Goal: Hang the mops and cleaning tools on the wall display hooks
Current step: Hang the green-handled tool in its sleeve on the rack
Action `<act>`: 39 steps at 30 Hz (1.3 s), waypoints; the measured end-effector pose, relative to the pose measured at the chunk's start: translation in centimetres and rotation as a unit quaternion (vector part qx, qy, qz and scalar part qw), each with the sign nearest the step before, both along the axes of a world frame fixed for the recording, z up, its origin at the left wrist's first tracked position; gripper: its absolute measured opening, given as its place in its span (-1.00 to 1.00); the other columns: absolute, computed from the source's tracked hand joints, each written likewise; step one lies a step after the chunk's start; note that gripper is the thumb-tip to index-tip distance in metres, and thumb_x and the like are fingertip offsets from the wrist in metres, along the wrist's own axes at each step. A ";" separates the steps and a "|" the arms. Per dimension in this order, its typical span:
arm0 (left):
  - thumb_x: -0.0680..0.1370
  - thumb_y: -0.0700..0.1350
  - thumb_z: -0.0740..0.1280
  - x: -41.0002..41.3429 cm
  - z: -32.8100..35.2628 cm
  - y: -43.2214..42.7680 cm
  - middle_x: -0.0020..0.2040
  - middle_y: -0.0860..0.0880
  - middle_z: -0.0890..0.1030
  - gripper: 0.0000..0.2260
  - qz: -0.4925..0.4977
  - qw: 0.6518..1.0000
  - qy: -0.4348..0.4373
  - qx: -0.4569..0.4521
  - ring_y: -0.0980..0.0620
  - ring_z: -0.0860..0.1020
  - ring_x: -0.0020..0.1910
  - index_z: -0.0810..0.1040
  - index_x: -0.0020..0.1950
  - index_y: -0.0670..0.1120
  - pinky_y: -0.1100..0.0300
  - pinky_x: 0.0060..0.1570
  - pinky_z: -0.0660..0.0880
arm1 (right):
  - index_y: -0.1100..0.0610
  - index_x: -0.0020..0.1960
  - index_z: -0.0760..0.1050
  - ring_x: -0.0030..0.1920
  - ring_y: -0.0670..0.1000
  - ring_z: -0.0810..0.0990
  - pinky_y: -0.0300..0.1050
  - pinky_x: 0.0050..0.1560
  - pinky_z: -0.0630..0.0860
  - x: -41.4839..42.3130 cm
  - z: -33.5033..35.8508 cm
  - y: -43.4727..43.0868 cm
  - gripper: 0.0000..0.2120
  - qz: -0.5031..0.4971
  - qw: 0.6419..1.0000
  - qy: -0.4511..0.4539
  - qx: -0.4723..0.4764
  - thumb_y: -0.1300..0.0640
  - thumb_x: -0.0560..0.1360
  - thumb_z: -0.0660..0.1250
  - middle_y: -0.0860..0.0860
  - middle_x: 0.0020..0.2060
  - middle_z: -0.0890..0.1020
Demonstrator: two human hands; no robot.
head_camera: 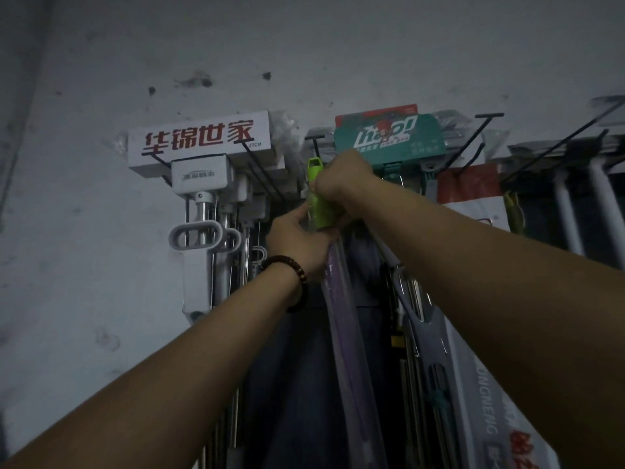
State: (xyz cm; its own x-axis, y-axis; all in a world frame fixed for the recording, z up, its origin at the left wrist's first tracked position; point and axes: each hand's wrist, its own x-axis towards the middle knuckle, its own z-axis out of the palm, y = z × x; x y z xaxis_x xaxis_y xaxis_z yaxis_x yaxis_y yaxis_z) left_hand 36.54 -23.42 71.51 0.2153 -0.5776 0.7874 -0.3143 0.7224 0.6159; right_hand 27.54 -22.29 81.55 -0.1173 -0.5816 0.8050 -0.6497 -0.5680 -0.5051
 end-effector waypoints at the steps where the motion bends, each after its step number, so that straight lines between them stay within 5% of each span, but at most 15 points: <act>1: 0.06 0.26 0.43 -0.1 0.1 0.0 -0.07 0.05 0.75 -0.35 -0.003 1.000 0.002 0.000 -0.11 0.74 -0.14 0.66 0.18 0.27 -0.18 -0.20 0.70 | 0.28 0.20 0.51 0.11 0.24 0.66 0.16 0.13 0.70 0.0 0.2 0.0 -0.71 0.000 1.000 -0.001 0.007 0.17 0.56 0.45 0.22 0.10 0.64; 5: 0.06 0.19 0.44 -0.3 0.6 0.2 -0.08 0.04 0.75 -0.41 -0.001 1.000 0.005 0.006 -0.15 0.74 -0.10 0.64 0.11 0.34 -0.22 -0.16 0.70 | 0.28 0.08 0.52 0.07 0.27 0.69 0.21 0.10 0.70 0.0 0.7 0.3 -0.80 -0.003 1.000 0.017 0.017 0.18 0.56 0.43 0.23 0.05 0.65; 8: 0.03 0.20 0.42 -0.4 0.8 0.0 -0.08 -0.03 0.76 -0.36 0.008 1.000 0.001 0.027 -0.19 0.74 -0.06 0.68 0.13 0.24 -0.23 -0.13 0.70 | 0.24 -0.07 0.46 0.06 0.17 0.65 0.07 0.14 0.68 0.0 0.5 0.7 -0.85 -0.028 0.998 0.050 0.013 0.18 0.61 0.35 0.18 0.03 0.62; 11: 0.01 0.22 0.45 -0.6 0.4 -0.2 -0.08 -0.08 0.76 -0.38 -0.003 0.999 0.008 0.053 -0.21 0.74 -0.07 0.70 0.08 0.20 -0.25 -0.12 0.70 | 0.24 0.04 0.46 0.08 0.19 0.64 0.06 0.12 0.67 -0.1 -0.1 -0.3 -0.85 -0.032 0.999 0.034 0.019 0.17 0.60 0.37 0.20 0.09 0.62; 14: 0.07 0.15 0.50 -0.6 0.2 -0.8 -0.13 -0.07 0.76 -0.61 -0.019 0.997 0.008 0.074 -0.18 0.74 -0.12 0.69 -0.11 0.24 -0.25 -0.15 0.70 | 0.24 0.11 0.50 0.13 0.23 0.66 0.13 0.17 0.67 -0.4 -0.8 -1.6 -0.80 -0.023 0.999 -0.001 0.031 0.14 0.58 0.40 0.23 0.15 0.64; 19: 0.04 0.20 0.52 -0.5 -0.1 -2.2 0.03 -0.05 0.75 -0.24 -0.022 0.997 0.017 0.074 -0.18 0.74 -0.08 0.65 0.27 0.17 -0.22 -0.15 0.71 | 0.22 0.23 0.59 0.16 0.22 0.66 0.02 0.10 0.65 -0.7 -1.7 -3.3 -0.65 -0.009 0.999 -0.033 0.032 0.06 0.54 0.52 0.19 0.20 0.67; 23: 0.27 0.08 0.56 -0.8 -0.2 -3.9 0.07 -0.02 0.74 -0.39 -0.022 0.997 0.021 0.065 -0.16 0.74 -0.14 0.62 0.33 0.20 -0.18 -0.24 0.71 | 0.19 0.24 0.65 0.17 0.19 0.68 -0.03 0.09 0.63 -0.9 -2.2 -4.7 -0.65 -0.021 0.999 -0.029 0.012 0.03 0.54 0.53 0.17 0.19 0.70; 28: 0.44 -0.02 0.58 -1.8 -0.1 -5.9 0.11 -0.01 0.73 -0.48 0.009 0.999 0.014 0.039 -0.08 0.72 -0.04 0.59 0.40 0.14 -0.06 0.03 0.70 | 0.19 0.24 0.65 0.18 0.19 0.68 0.05 0.15 0.66 -1.1 -2.5 -6.5 -0.67 -0.040 0.999 -0.015 -0.010 0.07 0.54 0.52 0.19 0.19 0.70; 33: 0.46 -0.14 0.53 -2.0 0.2 -8.0 -0.03 -0.06 0.75 -0.54 -0.054 0.995 0.055 0.066 -0.09 0.71 -0.18 0.63 0.33 0.14 0.13 -0.31 0.62 | 0.22 0.16 0.65 0.19 0.20 0.68 -0.09 -0.05 0.49 -0.8 -2.3 -7.2 -0.78 -0.094 0.995 0.021 -0.037 0.14 0.56 0.49 0.21 0.18 0.69; 39: 0.46 -0.20 0.55 -2.7 -0.8 -10.4 -0.07 -0.05 0.76 -0.63 -0.111 0.988 0.105 0.035 -0.02 0.69 -0.10 0.70 0.24 0.05 0.07 -0.11 0.63 | 0.24 0.20 0.59 0.20 0.22 0.63 -0.08 -0.07 0.43 -0.7 -3.2 -7.7 -0.79 -0.101 0.993 0.045 -0.043 0.19 0.60 0.43 0.22 0.19 0.63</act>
State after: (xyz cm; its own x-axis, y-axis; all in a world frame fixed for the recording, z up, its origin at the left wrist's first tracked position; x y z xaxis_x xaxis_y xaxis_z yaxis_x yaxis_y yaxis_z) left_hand 33.83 -33.83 70.72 0.2309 -0.6798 0.6961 -0.0136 0.7132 0.7009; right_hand 26.82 -29.99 78.39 -0.1500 -0.4828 0.8628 -0.7955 -0.4592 -0.3953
